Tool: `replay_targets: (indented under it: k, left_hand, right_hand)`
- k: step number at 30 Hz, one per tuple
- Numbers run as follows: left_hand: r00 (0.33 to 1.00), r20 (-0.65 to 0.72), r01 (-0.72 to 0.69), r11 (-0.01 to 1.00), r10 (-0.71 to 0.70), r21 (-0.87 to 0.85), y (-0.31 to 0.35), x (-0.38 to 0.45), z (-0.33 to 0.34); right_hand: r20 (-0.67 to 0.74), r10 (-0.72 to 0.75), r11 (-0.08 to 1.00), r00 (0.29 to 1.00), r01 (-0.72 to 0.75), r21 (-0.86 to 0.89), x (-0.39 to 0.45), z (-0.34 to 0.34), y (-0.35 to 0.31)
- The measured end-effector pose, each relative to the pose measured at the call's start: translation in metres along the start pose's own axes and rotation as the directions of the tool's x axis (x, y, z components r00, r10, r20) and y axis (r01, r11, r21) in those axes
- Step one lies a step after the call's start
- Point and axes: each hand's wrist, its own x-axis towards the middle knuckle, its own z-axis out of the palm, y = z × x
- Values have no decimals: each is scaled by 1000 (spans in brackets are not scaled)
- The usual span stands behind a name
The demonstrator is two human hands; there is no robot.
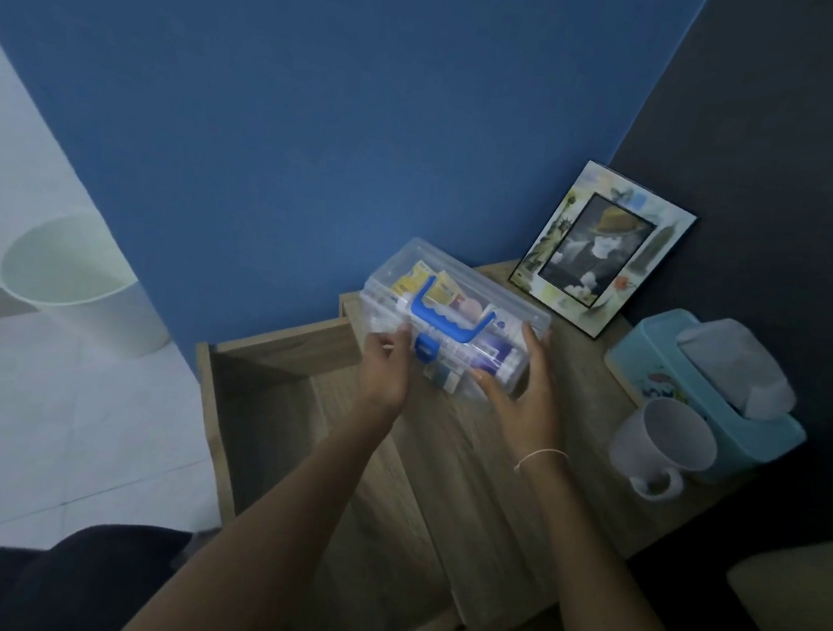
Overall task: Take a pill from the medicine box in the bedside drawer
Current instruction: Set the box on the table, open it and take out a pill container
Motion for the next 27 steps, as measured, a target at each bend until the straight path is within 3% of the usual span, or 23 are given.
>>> replay_targets:
  k: [2, 4, 13, 19, 21, 24, 27]
  left_hand:
    - [991, 53, 126, 988, -121, -94, 4, 0, 1]
    - [986, 66, 162, 979, -154, -121, 7, 0, 3]
    - [990, 120, 79, 995, -71, -61, 5, -1, 1]
    - [993, 110, 41, 996, -49, 76, -7, 1, -13]
    - [997, 73, -17, 987, 6, 158, -9, -2, -17]
    - [970, -12, -232, 942, 242, 244, 5, -1, -21]
    - [934, 31, -353, 905, 356, 238, 27, 0, -23]
  right_hand:
    - [5, 5, 1000, 1000, -5, 13, -1, 1, -1]
    - [0, -2, 1000, 1000, 2, 15, -1, 2, -1]
    - [6, -3, 1000, 1000, 2, 30, -3, 2, -3]
    - [9, 2, 998, 1000, -3, 63, -6, 2, 0]
    - [4, -4, 998, 1000, 4, 70, -6, 3, -1]
    - [-51, -3, 996, 999, 7, 85, -7, 6, -4]
    - [-125, -7, 997, 992, 16, 70, -8, 8, -8]
